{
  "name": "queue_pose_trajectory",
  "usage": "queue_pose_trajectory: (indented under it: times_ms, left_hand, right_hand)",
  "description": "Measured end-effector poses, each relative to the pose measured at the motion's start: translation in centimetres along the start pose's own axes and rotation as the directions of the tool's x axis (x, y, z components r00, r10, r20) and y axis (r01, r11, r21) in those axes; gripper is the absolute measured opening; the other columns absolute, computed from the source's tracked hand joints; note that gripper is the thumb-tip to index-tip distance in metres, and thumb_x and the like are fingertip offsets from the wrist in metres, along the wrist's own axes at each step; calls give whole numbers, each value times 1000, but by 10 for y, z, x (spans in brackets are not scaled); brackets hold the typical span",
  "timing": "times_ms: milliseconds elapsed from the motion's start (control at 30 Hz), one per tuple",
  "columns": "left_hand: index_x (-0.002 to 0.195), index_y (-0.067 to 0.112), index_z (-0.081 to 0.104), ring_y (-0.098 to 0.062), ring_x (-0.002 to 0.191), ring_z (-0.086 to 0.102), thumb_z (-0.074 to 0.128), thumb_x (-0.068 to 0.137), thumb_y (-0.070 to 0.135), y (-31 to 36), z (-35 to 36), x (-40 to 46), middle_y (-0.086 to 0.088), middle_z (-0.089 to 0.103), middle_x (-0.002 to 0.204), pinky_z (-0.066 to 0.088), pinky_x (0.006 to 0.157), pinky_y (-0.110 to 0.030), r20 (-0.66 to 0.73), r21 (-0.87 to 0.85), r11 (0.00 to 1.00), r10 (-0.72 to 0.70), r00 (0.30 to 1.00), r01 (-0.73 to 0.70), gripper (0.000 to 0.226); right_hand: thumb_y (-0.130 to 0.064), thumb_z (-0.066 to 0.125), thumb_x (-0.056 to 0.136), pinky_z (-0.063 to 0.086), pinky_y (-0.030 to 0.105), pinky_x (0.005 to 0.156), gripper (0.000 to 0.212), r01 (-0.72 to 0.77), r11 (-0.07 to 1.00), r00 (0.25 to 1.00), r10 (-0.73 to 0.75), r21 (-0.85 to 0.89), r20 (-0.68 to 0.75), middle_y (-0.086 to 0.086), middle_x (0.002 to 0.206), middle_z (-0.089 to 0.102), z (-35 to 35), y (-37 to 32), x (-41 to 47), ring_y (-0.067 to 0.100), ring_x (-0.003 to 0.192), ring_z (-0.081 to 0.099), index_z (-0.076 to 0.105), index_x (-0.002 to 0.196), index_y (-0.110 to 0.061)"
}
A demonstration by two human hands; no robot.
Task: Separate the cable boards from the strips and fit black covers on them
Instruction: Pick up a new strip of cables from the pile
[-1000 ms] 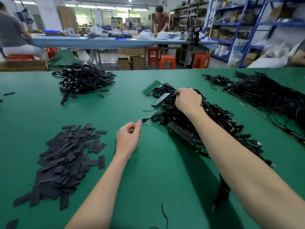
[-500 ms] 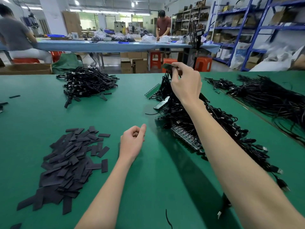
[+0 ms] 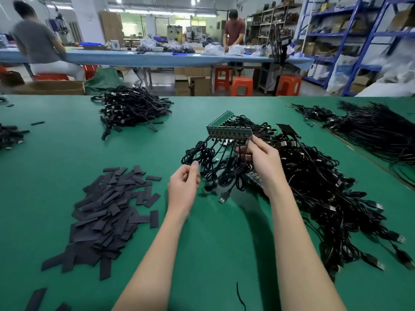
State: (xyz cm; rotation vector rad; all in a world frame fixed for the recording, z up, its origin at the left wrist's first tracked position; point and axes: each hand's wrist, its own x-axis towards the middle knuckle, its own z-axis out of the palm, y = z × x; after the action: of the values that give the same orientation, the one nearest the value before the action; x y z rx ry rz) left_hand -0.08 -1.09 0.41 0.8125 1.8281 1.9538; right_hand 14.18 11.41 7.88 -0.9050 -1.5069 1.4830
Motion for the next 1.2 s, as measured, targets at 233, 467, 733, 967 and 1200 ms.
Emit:
queue_pose_trajectory:
  times_ms: [233, 467, 733, 967, 1200]
  left_hand:
    - [68, 25, 60, -14, 60, 49, 57, 89, 61, 4, 2, -3, 8, 58, 62, 43, 63, -35, 63, 34, 999, 19, 998, -22, 42]
    - [75, 20, 63, -10, 59, 51, 60, 96, 49, 4, 5, -2, 10, 62, 63, 45, 63, -30, 85, 69, 997, 12, 996, -18, 35]
    - [74, 18, 62, -9, 61, 53, 63, 95, 42, 11, 4, -6, 9, 61, 63, 46, 65, -30, 126, -2, 995, 96, 987, -96, 32]
    - [74, 23, 48, -4, 64, 43, 53, 98, 44, 24, -2, -18, 18, 48, 67, 35, 59, -16, -373, -81, 970, 185, 909, -230, 32]
    - [110, 22, 67, -15, 115, 64, 42, 99, 62, 36, -19, -15, -2, 72, 115, 45, 103, -37, 39, -168, 973, -154, 987, 158, 49]
  right_hand:
    - [-11, 46, 96, 47, 21, 67, 41, -13, 997, 998, 17, -75, 53, -3, 128, 66, -3, 4, -10, 10, 93, 75, 64, 132, -17]
    - [-4, 46, 88, 61, 35, 82, 36, 48, 998, 970, -58, 48, 235, 6, 107, 72, 4, -16, -26, 25, 100, 74, 72, 107, -21]
    - [-19, 72, 93, 51, 31, 77, 14, 183, 981, 983, -183, -63, 2, 2, 92, 74, 13, -7, -24, 14, 81, 67, 71, 106, -19]
    - [-18, 73, 93, 61, 31, 72, 37, 68, 930, 976, 13, 362, -216, 4, 114, 63, 14, -15, -23, 23, 88, 71, 59, 127, -17]
    - [-9, 65, 95, 58, 23, 55, 23, -239, 794, 966, 255, 559, 50, 11, 96, 66, 9, -27, -23, 21, 67, 75, 56, 115, -3]
